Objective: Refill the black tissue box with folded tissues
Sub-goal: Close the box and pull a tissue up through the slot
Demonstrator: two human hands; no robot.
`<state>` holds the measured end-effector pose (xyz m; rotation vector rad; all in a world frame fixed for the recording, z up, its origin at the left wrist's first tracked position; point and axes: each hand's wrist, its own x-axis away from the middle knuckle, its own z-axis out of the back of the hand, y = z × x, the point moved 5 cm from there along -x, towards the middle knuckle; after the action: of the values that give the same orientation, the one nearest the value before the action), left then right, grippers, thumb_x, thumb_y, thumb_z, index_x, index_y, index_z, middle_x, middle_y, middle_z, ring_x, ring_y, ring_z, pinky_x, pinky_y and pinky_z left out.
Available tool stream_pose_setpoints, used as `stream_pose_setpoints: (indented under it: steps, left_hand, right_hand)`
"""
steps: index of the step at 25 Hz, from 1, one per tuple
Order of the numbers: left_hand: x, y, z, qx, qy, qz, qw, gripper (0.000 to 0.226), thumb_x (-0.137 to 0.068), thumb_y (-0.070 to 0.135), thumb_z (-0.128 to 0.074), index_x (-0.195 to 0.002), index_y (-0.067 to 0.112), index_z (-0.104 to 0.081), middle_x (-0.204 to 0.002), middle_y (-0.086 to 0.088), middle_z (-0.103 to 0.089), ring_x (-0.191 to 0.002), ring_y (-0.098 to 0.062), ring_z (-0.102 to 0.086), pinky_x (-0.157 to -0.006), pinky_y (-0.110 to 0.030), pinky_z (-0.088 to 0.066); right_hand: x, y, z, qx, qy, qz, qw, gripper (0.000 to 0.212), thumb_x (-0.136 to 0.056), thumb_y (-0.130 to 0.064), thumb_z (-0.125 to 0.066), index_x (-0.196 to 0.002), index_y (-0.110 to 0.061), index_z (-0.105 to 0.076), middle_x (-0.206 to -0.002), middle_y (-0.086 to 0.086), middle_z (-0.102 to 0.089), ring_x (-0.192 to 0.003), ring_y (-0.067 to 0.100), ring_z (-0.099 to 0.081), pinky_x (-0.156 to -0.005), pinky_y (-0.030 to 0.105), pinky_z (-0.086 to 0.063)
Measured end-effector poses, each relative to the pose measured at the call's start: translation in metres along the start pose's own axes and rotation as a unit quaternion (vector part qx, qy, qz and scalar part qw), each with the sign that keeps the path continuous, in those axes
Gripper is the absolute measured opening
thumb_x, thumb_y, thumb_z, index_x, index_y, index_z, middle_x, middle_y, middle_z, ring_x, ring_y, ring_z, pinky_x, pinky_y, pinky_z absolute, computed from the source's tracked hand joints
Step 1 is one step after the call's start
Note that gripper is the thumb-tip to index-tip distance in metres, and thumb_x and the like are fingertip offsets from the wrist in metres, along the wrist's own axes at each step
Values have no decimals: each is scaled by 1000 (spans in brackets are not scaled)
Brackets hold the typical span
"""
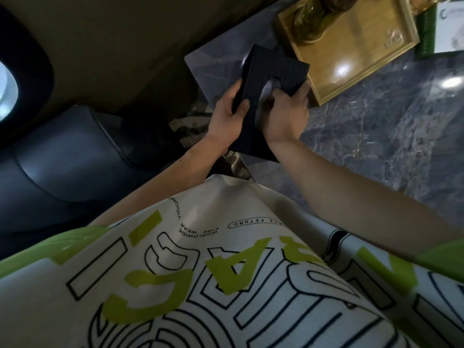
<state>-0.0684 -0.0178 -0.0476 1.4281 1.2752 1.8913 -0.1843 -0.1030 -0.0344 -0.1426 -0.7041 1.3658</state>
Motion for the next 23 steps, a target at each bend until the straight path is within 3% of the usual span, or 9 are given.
stream_pose_setpoints:
  steps: [1,3,5,6,9,12,16,18,23]
  left_hand:
    - [0,-1,0,0,1,2,1000,51,-100,11,-46,-149,11,-32,-149,-8,-44,-138,-18,-40,-116,-43,-34]
    - [0,-2,0,-1,4,-2,1000,51,-99,11,-46,-149,12,-33,-148,-8,-45,-138,-18,-41,-116,-43,-34]
    - [1,-2,0,11,3,-14,1000,51,-99,8,-46,-148,9,-33,-147,-10,-46,-137,-19,-42,-115,-43,-35]
    - [1,-2,-1,16,2,-21,1000,51,-99,7,-47,-148,8,-34,-146,-11,-47,-137,-19,-43,-115,-43,-35]
    - [1,-1,-1,21,-1,-18,1000,51,-99,7,-47,-147,7,-34,-145,-11,-48,-134,-20,-45,-114,-44,-36]
    - [1,-3,-1,26,3,-9,1000,51,-98,7,-48,-147,7,-35,-145,-10,-48,-134,-18,-46,-115,-43,-36]
    - [2,-2,0,37,11,-1,999,51,-98,5,-48,-147,6,-35,-144,-11,-49,-134,-19,-46,-115,-42,-36]
    - [2,0,-1,44,8,1,999,50,-98,4,-48,-146,5,-35,-144,-13,-49,-134,-20,-47,-114,-44,-36]
    - [5,2,-1,115,-4,28,993,49,-98,-1,-47,-145,4,-38,-143,-17,-50,-131,-26,-49,-112,-46,-39]
  right_hand:
    - [1,-1,3,5,0,19,1000,57,-94,-34,-49,-147,-16,-37,-155,7,-35,-127,23,-46,-107,37,-34]
    - [4,-4,11,38,2,111,993,29,-91,-24,-58,-116,-12,-65,-149,8,-39,-111,16,-52,-96,28,-42]
    - [11,-5,20,28,10,193,981,7,-86,-14,-65,-89,-10,-70,-141,15,-46,-106,18,-55,-92,23,-43]
    - [15,-3,24,18,10,213,977,5,-86,-12,-67,-86,-9,-71,-135,19,-51,-107,21,-57,-93,24,-43]
    - [27,5,32,4,9,236,972,7,-86,-11,-68,-89,-6,-71,-130,21,-53,-118,29,-54,-98,28,-42]
    - [35,6,40,-12,-1,259,966,8,-88,-15,-68,-90,-7,-70,-113,10,-58,-100,16,-57,-86,17,-41]
    - [35,1,44,-5,-35,274,961,12,-92,-20,-62,-96,-10,-67,-94,6,-65,-83,14,-58,-71,24,-46]
    - [38,-4,42,17,-42,301,952,13,-94,-21,-59,-98,-10,-65,-93,7,-63,-79,16,-57,-66,29,-46]
    - [43,-13,33,4,-99,327,940,13,-94,-21,-58,-104,-15,-63,-111,4,-57,-82,10,-54,-68,16,-41]
